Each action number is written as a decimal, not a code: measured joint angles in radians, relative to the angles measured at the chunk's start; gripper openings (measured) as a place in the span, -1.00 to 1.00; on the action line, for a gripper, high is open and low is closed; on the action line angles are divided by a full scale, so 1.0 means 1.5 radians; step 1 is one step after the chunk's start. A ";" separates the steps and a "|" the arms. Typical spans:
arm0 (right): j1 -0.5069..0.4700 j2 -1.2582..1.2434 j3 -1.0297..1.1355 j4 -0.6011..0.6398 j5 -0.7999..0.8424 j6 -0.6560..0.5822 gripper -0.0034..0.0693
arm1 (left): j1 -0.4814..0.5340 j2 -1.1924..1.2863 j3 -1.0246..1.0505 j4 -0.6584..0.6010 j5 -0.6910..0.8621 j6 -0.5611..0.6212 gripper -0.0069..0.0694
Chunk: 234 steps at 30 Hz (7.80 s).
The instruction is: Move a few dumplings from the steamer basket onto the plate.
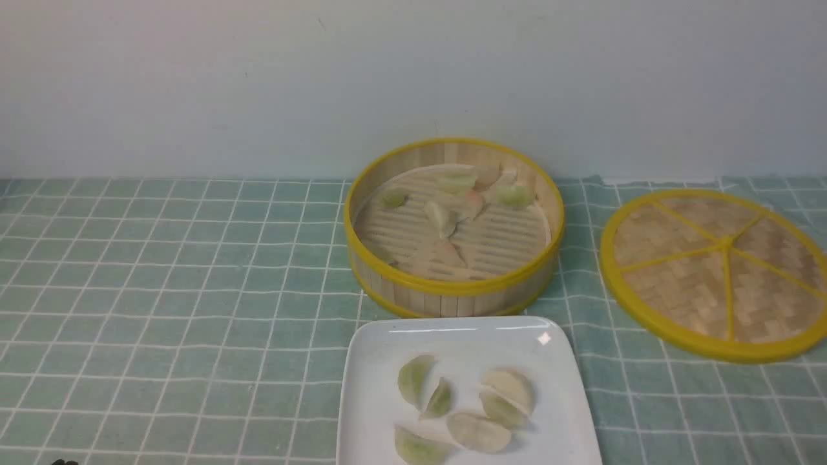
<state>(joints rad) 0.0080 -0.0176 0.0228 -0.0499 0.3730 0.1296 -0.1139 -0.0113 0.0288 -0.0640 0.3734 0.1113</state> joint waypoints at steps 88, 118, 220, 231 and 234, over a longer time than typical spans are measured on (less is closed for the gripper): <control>0.373 1.560 -1.490 0.079 0.576 -0.117 -0.52 | 0.000 0.000 -0.001 0.000 0.002 0.000 -0.83; 0.384 1.446 -1.439 0.088 0.580 -0.045 -0.43 | 0.000 0.000 -0.001 0.000 0.002 0.000 -0.83; 0.397 1.253 -0.937 0.042 0.539 -0.004 0.52 | 0.000 0.000 -0.001 -0.001 0.002 0.000 -0.83; 0.397 0.836 -0.937 -0.024 0.544 0.053 -0.83 | 0.000 0.000 -0.001 -0.001 0.002 0.000 -0.83; 0.397 0.707 -0.891 -0.028 0.476 0.062 -0.92 | 0.000 0.000 -0.001 -0.001 0.002 0.000 -0.83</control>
<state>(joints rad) 0.6034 1.0434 -1.3138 -0.0924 1.0867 0.2223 -0.1139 -0.0113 0.0279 -0.0648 0.3765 0.1113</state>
